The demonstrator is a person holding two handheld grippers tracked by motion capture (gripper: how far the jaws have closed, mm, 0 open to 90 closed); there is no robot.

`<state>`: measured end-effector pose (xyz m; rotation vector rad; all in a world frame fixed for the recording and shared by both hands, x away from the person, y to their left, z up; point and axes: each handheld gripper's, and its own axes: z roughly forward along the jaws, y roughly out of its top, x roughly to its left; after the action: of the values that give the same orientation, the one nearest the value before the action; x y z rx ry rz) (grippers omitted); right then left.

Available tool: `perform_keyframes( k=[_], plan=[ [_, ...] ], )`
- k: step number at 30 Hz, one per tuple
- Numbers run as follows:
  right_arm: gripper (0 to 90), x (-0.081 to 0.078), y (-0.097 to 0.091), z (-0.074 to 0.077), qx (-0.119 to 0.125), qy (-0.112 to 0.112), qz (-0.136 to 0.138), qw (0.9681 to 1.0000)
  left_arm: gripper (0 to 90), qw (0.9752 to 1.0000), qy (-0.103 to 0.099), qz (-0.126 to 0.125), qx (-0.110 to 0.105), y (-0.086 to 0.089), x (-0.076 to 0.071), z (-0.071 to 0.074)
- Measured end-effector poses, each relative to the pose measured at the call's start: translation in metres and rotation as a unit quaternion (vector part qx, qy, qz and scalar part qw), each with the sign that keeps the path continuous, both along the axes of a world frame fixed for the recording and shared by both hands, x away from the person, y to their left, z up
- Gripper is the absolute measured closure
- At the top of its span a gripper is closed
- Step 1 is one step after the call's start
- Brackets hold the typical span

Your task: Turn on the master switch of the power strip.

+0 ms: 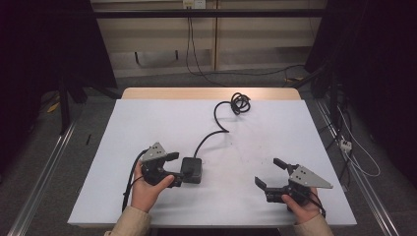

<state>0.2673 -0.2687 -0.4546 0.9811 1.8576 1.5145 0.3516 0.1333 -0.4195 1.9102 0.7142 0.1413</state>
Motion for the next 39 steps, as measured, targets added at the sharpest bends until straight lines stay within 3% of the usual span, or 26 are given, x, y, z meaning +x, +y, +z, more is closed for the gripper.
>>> perform_keyframes(
  k=[13,23,39],
  plan=[
    [6.2,-0.004,-0.002,0.002,0.000,0.000,-0.003,1.0000,10.3,1.0000,-0.001,-0.005,0.000,0.000,-0.001,0.000],
    [6.2,-0.004,-0.001,0.002,0.000,-0.001,-0.001,1.0000,9.5,0.9999,-0.013,-0.001,-0.003,0.009,-0.004,0.001],
    [6.2,-0.003,-0.001,0.003,-0.001,-0.003,0.000,1.0000,8.4,0.9999,-0.012,0.007,-0.006,0.026,-0.006,0.000]
  ],
)
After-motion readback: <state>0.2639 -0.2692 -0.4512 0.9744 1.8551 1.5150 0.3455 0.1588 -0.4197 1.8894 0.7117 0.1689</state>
